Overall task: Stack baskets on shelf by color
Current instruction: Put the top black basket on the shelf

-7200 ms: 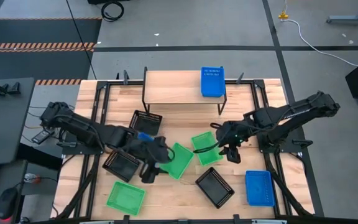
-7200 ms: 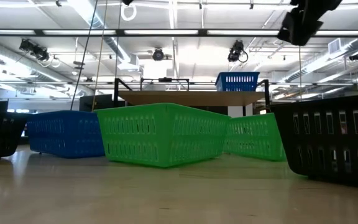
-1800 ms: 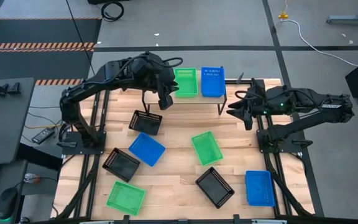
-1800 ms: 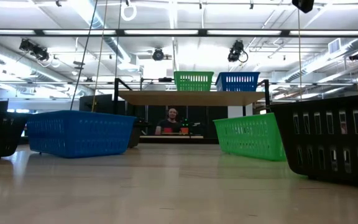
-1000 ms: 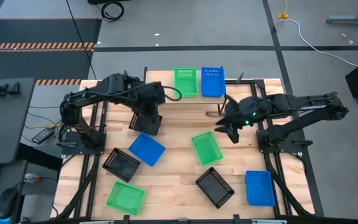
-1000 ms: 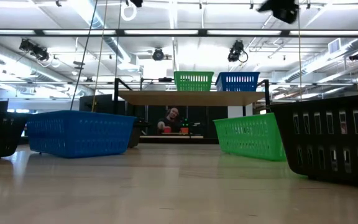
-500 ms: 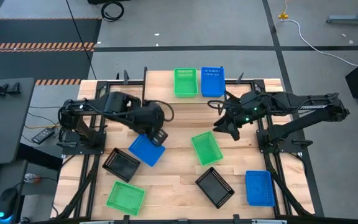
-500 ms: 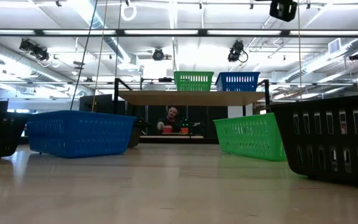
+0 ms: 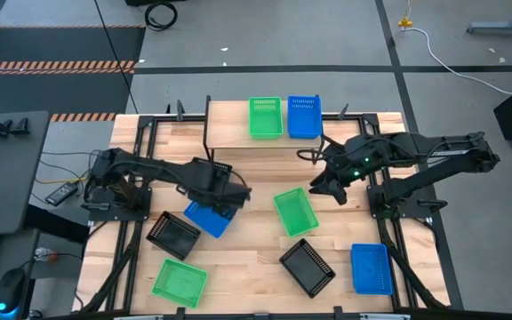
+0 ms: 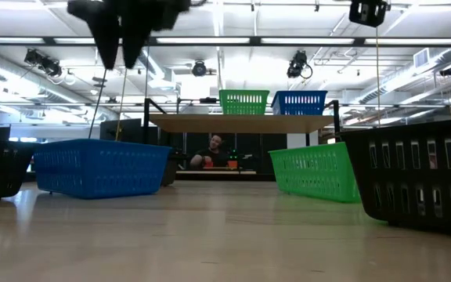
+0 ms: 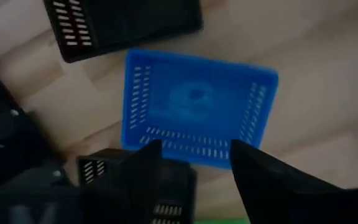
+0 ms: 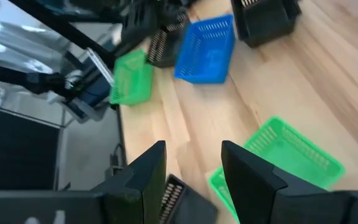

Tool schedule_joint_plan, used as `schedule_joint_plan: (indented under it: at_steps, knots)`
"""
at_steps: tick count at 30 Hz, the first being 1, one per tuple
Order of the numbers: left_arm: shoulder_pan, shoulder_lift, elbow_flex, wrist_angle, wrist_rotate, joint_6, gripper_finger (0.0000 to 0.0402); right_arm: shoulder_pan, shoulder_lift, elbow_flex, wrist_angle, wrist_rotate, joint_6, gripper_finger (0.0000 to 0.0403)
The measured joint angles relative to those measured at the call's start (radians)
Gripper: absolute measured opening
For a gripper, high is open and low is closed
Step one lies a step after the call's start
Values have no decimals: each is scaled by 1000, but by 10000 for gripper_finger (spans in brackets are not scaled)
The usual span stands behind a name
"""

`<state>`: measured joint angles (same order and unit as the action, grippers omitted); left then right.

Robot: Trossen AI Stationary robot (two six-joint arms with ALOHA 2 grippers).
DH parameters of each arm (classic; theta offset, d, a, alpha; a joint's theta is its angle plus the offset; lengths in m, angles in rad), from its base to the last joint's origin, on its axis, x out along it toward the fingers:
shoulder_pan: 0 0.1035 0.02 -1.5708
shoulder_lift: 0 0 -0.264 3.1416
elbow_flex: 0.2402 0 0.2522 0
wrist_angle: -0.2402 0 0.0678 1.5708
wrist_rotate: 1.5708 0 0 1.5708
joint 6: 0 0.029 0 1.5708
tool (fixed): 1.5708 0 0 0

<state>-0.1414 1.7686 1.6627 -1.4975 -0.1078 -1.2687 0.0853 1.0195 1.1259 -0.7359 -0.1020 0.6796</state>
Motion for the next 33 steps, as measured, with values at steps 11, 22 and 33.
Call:
schedule_joint_plan:
  at_steps: [11, 22, 33]
  knots:
    - [189, 50, -19, 234, -77, 119, 210, -10, 0, 0, -31, 8, -19, 162]
    - [277, 212, -19, 281, -45, 181, 214, -27, 0, 0, -94, 41, -18, 162]
    - [284, 261, -47, 248, -102, 260, 213, -30, 0, 0, -128, 57, -4, 162]
